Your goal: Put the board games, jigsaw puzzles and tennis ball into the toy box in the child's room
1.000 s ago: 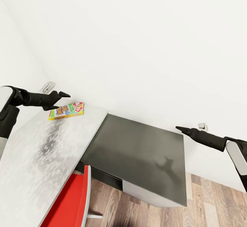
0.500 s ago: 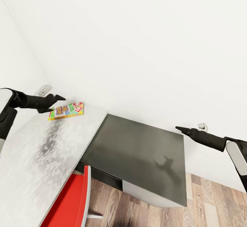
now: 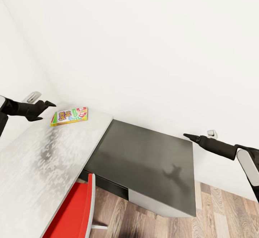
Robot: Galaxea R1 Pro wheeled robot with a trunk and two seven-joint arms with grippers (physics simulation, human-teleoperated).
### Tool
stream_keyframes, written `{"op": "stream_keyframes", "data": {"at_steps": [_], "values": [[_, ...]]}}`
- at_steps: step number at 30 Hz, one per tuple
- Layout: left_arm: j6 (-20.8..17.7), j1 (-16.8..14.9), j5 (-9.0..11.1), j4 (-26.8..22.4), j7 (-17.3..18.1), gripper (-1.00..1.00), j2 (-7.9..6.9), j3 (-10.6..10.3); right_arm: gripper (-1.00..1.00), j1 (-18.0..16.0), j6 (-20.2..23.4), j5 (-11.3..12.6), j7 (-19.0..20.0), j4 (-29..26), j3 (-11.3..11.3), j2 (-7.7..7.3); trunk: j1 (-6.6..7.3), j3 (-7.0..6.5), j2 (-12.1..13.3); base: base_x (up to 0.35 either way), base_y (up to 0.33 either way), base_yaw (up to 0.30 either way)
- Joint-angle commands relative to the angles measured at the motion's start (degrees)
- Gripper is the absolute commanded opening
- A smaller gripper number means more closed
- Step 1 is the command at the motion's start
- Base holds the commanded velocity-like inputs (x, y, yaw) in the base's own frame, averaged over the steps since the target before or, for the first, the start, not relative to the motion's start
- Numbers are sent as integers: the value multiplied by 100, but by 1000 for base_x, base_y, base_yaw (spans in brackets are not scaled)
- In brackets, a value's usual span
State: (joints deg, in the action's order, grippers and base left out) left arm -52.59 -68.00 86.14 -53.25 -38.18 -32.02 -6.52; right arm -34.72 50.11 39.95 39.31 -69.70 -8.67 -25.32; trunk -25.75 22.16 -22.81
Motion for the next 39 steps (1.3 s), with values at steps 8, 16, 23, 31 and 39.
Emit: {"op": "stream_keyframes", "data": {"at_steps": [8, 16, 23, 31, 39], "values": [[66, -247, -624, 443, 612, 100, -30, -3, 100, 37, 22, -8, 15, -39, -4, 66, -3, 10, -11, 0, 0, 0], [35, -478, -986, 770, 884, 100, -101, 62, 100, 35, 55, 61, 50, -58, -5, 154, -3, 10, -11, 0, 0, 0], [23, -661, -1058, 823, 781, 100, -329, 146, 100, -56, 99, 85, 38, -51, 2, 142, -3, 10, -11, 0, 0, 0], [23, -661, -1058, 823, 781, 100, -469, 146, 100, -56, 99, 85, 38, -51, 2, 142, -3, 10, -11, 0, 0, 0], [23, -661, -1058, 823, 781, 100, -469, 146, 100, -56, 99, 85, 38, -51, 2, 142, -3, 10, -11, 0, 0, 0]]}}
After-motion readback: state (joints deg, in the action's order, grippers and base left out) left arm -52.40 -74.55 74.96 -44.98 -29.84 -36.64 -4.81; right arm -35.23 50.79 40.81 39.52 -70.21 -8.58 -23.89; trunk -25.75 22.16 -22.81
